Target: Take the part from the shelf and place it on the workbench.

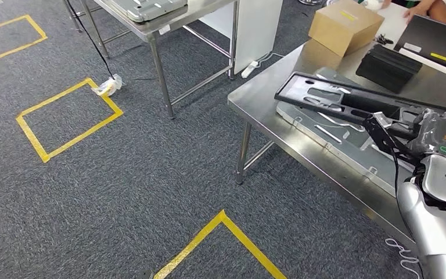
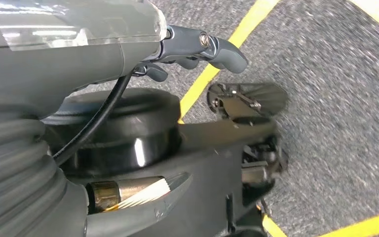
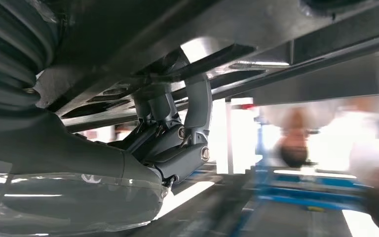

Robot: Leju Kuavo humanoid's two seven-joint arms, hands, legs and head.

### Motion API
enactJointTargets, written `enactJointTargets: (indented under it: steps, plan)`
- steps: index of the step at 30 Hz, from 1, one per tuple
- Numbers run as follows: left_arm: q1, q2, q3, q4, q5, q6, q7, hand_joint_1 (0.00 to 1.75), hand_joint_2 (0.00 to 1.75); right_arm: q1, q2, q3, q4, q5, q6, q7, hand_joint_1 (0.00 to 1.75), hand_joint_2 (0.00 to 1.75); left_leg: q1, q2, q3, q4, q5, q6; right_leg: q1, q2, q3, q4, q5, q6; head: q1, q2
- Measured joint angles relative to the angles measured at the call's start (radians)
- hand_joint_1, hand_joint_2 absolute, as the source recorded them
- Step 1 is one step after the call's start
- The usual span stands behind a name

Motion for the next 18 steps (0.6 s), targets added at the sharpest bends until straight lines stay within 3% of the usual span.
enactJointTargets:
  steps: [3,5,8,9,10,11,13,15,18]
  plan:
    - [-0.007,-0.007,0.001,0.0,0.013,0.043,-0.011,0.0,1.75,-0.018,-0.012,-0.036,0.093,0.016,-0.004,0.014,1.75,1.75,-0.001,0.002,0.0,0.007,-0.006,-0.009,0.001,0.008,0.0,-0.001,0.001,-0.017,-0.001,0.0]
    - [-0.008,-0.018,0.004,-0.003,0.015,0.079,-0.01,0.0,1.75,-0.031,-0.015,-0.053,0.156,0.007,-0.002,0.007,1.75,1.75,0.003,-0.023,-0.02,0.054,-0.04,-0.017,-0.003,0.012,0.002,-0.004,0.003,-0.031,-0.001,0.0]
    - [-0.007,-0.027,0.009,-0.007,0.011,0.099,-0.005,0.0,1.75,-0.039,-0.011,-0.068,0.231,-0.008,-0.001,0.001,1.75,1.75,0.006,-0.059,-0.112,0.246,-0.129,-0.024,0.0,0.02,0.0,-0.004,0.004,-0.042,-0.001,0.0]
    - [-0.005,-0.028,0.011,-0.009,0.01,0.099,-0.004,0.0,1.75,-0.039,-0.008,-0.071,0.252,-0.013,0.0,0.0,1.75,1.75,0.006,-0.061,-0.138,0.295,-0.141,-0.023,0.002,0.024,0.0,-0.003,0.004,-0.042,-0.001,0.0]
    - [-0.004,-0.029,0.013,-0.011,0.01,0.094,-0.004,0.0,1.75,-0.039,-0.005,-0.074,0.272,-0.02,0.002,-0.001,1.75,1.75,0.006,-0.061,-0.144,0.302,-0.129,-0.021,0.004,0.028,0.0,-0.003,0.004,-0.042,-0.001,0.0]
    - [-0.003,-0.029,0.015,-0.012,0.01,0.089,-0.002,0.0,1.75,-0.038,0.0,-0.079,0.289,-0.026,0.003,-0.002,1.75,1.75,0.006,-0.061,-0.131,0.268,-0.1,-0.016,0.006,0.033,0.0,-0.002,0.004,-0.042,-0.001,0.0]
    - [-0.003,-0.029,0.021,-0.015,0.01,0.076,0.001,0.0,1.75,-0.038,0.012,-0.091,0.318,-0.037,0.006,-0.005,0.87,0.87,0.002,-0.069,-0.067,0.126,-0.026,0.0,0.008,0.042,0.001,-0.001,0.004,-0.042,-0.001,0.0]
    - [-0.004,-0.029,0.027,-0.017,0.01,0.068,0.004,0.0,1.75,-0.038,0.026,-0.101,0.342,-0.044,0.015,-0.004,0.0,0.0,-0.002,-0.076,-0.022,0.026,0.007,0.008,0.009,0.048,-0.001,0.0,0.005,-0.038,0.0,0.0]
    - [-0.004,-0.031,0.039,-0.019,0.008,0.065,0.01,0.0,1.75,-0.028,0.049,-0.113,0.369,-0.053,0.037,0.0,0.0,0.0,-0.003,-0.077,-0.014,0.003,0.011,-0.001,0.008,0.051,-0.005,0.0,0.007,-0.033,0.0,0.0]
